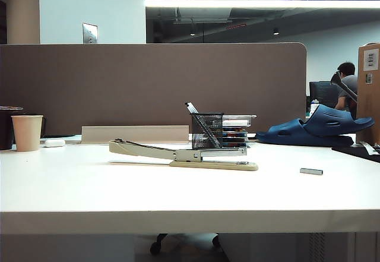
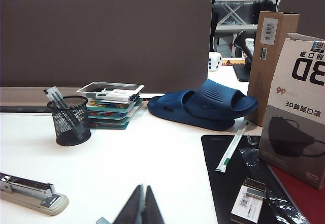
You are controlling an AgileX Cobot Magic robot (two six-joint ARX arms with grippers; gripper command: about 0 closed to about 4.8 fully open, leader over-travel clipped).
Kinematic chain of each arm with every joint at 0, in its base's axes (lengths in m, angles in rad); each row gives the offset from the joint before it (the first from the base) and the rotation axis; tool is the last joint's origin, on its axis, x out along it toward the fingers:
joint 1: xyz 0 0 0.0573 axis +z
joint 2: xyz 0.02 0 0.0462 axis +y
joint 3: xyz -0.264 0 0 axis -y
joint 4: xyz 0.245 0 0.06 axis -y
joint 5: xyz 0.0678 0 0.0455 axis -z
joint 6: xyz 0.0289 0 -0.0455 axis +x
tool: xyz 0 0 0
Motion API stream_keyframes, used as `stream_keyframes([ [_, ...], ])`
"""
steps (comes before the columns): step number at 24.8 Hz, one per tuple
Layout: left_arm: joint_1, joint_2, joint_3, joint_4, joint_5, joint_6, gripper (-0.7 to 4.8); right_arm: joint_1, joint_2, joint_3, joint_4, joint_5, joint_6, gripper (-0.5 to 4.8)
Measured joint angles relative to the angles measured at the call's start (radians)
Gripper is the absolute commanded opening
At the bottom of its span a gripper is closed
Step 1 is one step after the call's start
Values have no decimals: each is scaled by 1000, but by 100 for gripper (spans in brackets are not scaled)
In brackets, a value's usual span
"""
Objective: Pick up a set of staples and put them into the open stapler.
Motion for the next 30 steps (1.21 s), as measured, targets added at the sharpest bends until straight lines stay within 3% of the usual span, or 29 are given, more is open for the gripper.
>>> stream_keyframes([
  [5, 0, 2, 92, -128, 45, 7, -5, 0, 56, 99, -80, 0, 2, -9],
  [9, 0, 19, 173, -200, 134, 72, -5, 0, 232, 254, -159, -14, 3, -9],
  [14, 0, 101, 229, -216, 178, 98, -5, 0, 504, 441, -253, -107, 3, -9],
  [16, 0, 195, 283, -227, 178, 146, -5, 0, 625, 519, -295, -175, 2, -6],
  [19, 0, 359, 370, -230, 198, 208, -5, 0, 855, 669, -313, -281, -5, 24],
  [22, 0, 494, 439, -219, 207, 245, -5, 0, 1012, 781, -338, -332, -13, 150],
  [23, 0, 518, 452, -215, 217, 247, -5, 0, 1046, 803, -343, -339, -25, 220],
  [30, 0, 781, 560, -161, 293, 249, -5, 3, 1387, 1007, -512, -386, -342, 231],
])
